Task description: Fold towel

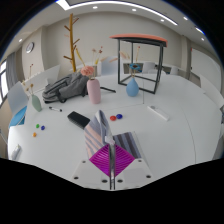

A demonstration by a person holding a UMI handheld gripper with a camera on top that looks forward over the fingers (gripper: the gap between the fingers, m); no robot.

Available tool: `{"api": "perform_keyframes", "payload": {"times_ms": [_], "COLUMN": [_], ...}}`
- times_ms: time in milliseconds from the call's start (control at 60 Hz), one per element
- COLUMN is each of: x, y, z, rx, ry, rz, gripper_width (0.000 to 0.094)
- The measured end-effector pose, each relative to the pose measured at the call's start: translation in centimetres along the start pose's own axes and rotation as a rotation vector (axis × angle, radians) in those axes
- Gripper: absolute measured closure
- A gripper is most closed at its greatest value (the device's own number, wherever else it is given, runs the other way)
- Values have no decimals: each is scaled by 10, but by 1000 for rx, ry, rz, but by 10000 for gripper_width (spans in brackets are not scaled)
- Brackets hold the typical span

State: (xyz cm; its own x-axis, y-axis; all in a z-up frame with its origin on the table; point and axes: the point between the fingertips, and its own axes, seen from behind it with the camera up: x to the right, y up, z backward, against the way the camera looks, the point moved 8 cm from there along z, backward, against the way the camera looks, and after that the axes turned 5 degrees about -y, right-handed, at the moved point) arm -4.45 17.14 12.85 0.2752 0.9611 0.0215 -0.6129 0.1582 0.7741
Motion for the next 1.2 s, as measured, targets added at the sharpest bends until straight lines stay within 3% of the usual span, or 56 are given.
{"api": "perform_keyframes", "payload": {"times_ms": [150, 217, 250, 267, 300, 317, 350, 417, 833, 1200], "x": [47, 63, 68, 72, 76, 78, 79, 75, 11, 19], "y": [-25, -30, -29, -29, -26, -24, -21, -13, 30, 8], "z": [-35, -42, -42, -41, -37, -33, -22, 8, 260, 311], "rx": [-34, -33, -30, -27, -23, -16, -3, 17, 55, 72], "ry": [-74, -105, -121, -136, -146, -153, -157, -134, -15, -60], "rz": [22, 69, 71, 72, 88, 96, 104, 104, 122, 123], "gripper_width": [876, 781, 611, 476, 104, 92, 145, 72, 85, 86]}}
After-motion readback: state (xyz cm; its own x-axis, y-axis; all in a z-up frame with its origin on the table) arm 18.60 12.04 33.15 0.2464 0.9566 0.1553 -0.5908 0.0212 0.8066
